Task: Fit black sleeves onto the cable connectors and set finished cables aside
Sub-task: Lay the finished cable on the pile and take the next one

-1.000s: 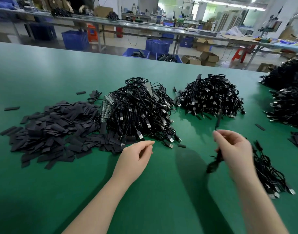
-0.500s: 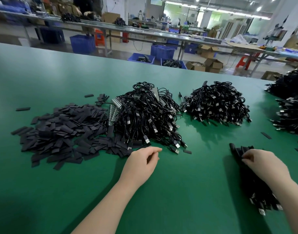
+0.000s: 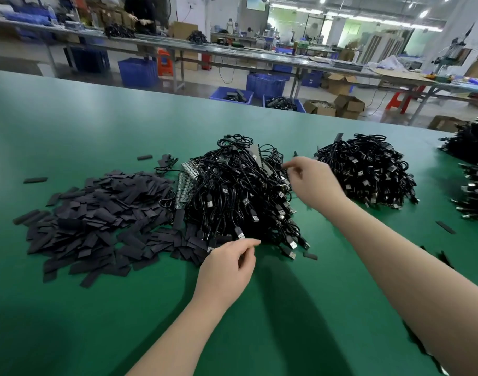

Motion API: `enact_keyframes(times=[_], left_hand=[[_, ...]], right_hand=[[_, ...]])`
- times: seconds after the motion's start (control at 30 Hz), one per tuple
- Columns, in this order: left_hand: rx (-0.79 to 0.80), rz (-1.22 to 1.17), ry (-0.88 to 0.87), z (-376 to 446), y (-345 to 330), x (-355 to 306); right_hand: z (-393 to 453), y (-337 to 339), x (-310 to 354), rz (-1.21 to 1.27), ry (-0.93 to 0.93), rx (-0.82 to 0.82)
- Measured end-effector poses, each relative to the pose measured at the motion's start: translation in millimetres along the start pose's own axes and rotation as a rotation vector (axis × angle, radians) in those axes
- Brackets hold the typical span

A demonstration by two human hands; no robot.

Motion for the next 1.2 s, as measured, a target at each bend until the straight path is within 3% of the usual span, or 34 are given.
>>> enact_keyframes(times=[0.17,0.37,0.53,0.67,0.97,1.07,1.2], left_hand=[[-0.075,-0.103,0.055,1.5,3.4,10.5],[-0.017,-0.056,0.056,1.0,-3.5,13.4],[-0.006,-0.051,0.07,4.2,-5.0,14.2],[-0.003,-0.012,0.068,4.4,-5.8,12.7],[0.02,0.053,0.068,4.4,-7.7,9.1],[0.033,0.079,0.059,3.5,-9.1,7.1],[0.024,0.065,0.067,4.7,-8.2,8.4]], right_hand=[[54.0,-44.4,22.9,-0.075,-0.011,0.141],[77.0,-94.6,33.2,0.112,-0.052,0.352],[90.3,-84.4,10.4,0.461,-0.279,0.209],[97.7,-79.5,-0.5,0.279,-0.305,0.153],[99.1,-89.1,0.3,-0.061,-0.265,0.188],[98.1,-92.3,-0.2,-0.015,-0.295,0.215],[99.7,-80.8,-5.8,0.176,-0.35,0.091]])
Point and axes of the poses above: each hand's wrist, its own z-axis towards the middle knuckle, its own y-axis out of the back of the hand, x = y × z, the point moved 10 cm from there along z, towards the middle knuckle, and after that the axes turned 6 degrees about -y, right-handed, at the moved point
